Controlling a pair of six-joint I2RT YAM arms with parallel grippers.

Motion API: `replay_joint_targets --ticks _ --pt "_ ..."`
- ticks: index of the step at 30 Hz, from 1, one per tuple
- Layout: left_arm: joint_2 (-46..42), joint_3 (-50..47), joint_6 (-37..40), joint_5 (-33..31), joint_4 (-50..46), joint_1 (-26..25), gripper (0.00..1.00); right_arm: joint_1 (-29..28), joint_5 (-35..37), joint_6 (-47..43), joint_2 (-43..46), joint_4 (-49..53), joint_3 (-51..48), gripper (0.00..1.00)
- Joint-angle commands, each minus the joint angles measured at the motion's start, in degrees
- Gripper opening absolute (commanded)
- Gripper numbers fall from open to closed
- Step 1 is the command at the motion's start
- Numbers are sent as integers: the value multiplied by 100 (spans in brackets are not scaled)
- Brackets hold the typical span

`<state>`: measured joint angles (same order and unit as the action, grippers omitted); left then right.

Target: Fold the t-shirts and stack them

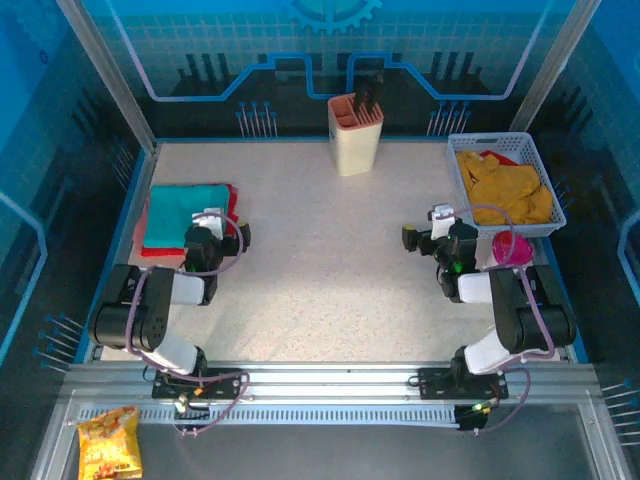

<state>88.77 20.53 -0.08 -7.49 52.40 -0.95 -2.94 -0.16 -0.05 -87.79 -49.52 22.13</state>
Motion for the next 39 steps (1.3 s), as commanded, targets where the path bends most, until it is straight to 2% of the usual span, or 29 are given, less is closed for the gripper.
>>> replay_joint_targets --ticks 1,14,20,22,24,26,30,33,36,39 --pt "27 114 -45 -7 91 20 99 92 -89 -12 -36 -76 103 100" --pt "27 126 -50 -7 85 17 99 70 23 -15 -37 -93 91 100" --pt "-146 253 -21 7 -272 11 99 -202 745 -111 -26 -233 29 100" --pt "-559 370 7 -112 -827 -53 99 -315 1021 -163 266 11 59 100" --pt "-1055 680 -58 -501 -1841 -187 99 -544 1638 -229 760 788 276 99" --pt "-1379 1162 -497 -754 -2988 -196 99 -704 2055 -116 1177 1886 775 100" --pt "-1809 1997 -1112 -727 -4637 -225 99 -482 2269 848 1554 4204 2105 100" --pt "-2010 2434 -1389 -324 -5470 -230 99 -283 2197 1343 1249 6085 3569 100" --pt "-2100 2943 -1621 51 -6425 -230 99 -95 2272 1729 727 7363 4736 100" --pt "-2086 3302 -1876 599 -7152 -235 99 274 2140 2243 79 8133 5648 100"
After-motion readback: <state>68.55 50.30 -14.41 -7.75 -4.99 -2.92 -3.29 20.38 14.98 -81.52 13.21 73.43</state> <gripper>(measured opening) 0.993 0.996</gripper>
